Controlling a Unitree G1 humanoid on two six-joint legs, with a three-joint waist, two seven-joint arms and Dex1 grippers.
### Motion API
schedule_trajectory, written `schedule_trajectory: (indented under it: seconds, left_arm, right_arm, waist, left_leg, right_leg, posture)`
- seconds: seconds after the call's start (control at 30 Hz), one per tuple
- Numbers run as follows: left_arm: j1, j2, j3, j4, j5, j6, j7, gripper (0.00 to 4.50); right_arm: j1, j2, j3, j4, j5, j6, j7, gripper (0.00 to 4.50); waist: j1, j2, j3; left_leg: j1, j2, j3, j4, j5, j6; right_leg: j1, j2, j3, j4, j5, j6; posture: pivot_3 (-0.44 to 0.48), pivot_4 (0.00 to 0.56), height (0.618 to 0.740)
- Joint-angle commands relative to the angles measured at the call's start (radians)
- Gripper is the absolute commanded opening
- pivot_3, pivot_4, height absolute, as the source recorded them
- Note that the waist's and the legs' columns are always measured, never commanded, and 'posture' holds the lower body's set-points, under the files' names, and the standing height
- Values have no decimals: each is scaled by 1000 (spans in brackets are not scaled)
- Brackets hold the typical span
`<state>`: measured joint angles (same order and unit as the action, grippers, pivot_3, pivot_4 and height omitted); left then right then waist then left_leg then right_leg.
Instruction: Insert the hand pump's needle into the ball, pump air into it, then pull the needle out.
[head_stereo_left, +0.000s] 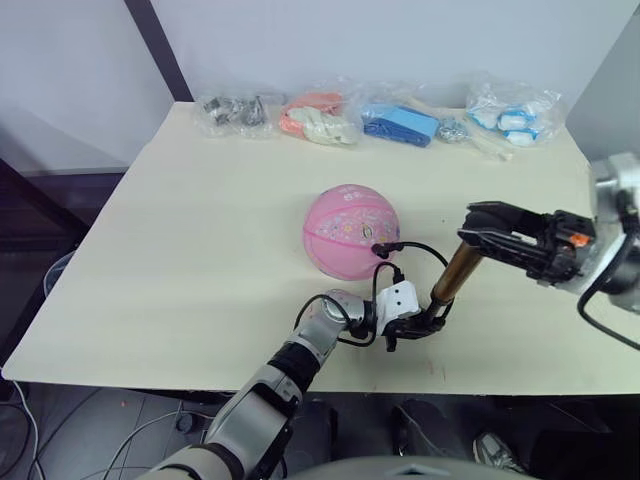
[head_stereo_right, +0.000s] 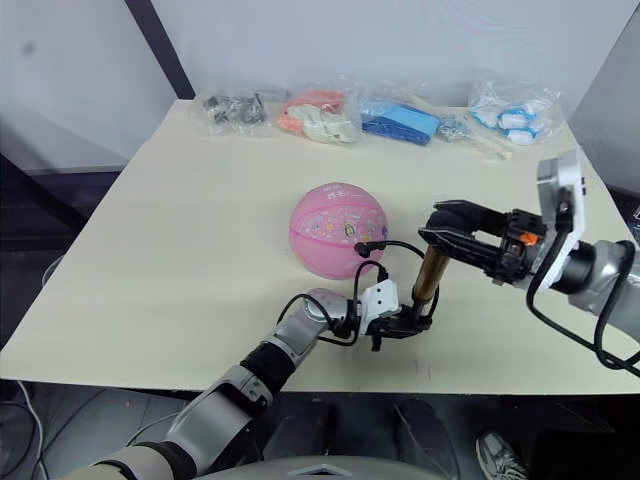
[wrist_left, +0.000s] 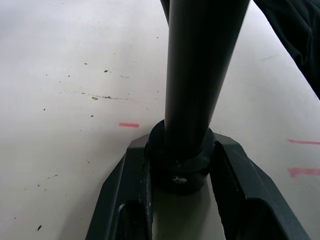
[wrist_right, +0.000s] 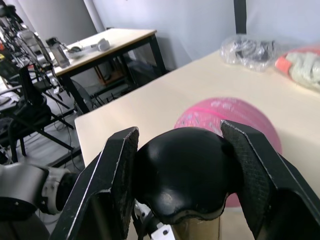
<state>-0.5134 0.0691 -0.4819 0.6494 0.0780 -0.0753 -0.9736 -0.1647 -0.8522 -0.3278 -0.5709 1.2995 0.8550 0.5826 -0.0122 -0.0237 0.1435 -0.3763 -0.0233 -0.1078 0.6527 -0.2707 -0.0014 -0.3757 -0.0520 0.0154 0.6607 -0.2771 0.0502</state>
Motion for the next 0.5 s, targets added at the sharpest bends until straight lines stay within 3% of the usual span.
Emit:
schedule_trajectory:
  seconds: [0.03,0.37,0.5]
  left_arm:
    - [30,27,-18,77,43,43,6,1097]
    - [32,28,-18,72,44,46,7,1097]
    - [32,29,-16,71,43,48,8,1097]
  right_arm:
    - [67,33,111,-8,-63,15,31,2299]
    - [165,122,276,-2,-309,-87,73,2299]
    - [147,144,247,-15,-368,-182,105,2299]
  waist:
    - [0,0,0]
    - [0,0,-1]
    - [1,0,-1]
  left_leg:
    - [0,0,0,0,0,0]
    - [1,0,0,0,0,0]
    - [1,-1,0,0,0,0]
  right_leg:
    - [0,0,0,0,0,0]
    - [0,0,0,0,0,0]
    - [0,0,0,0,0,0]
  posture:
    - [0,150,740]
    - [0,150,740]
    - [0,150,740]
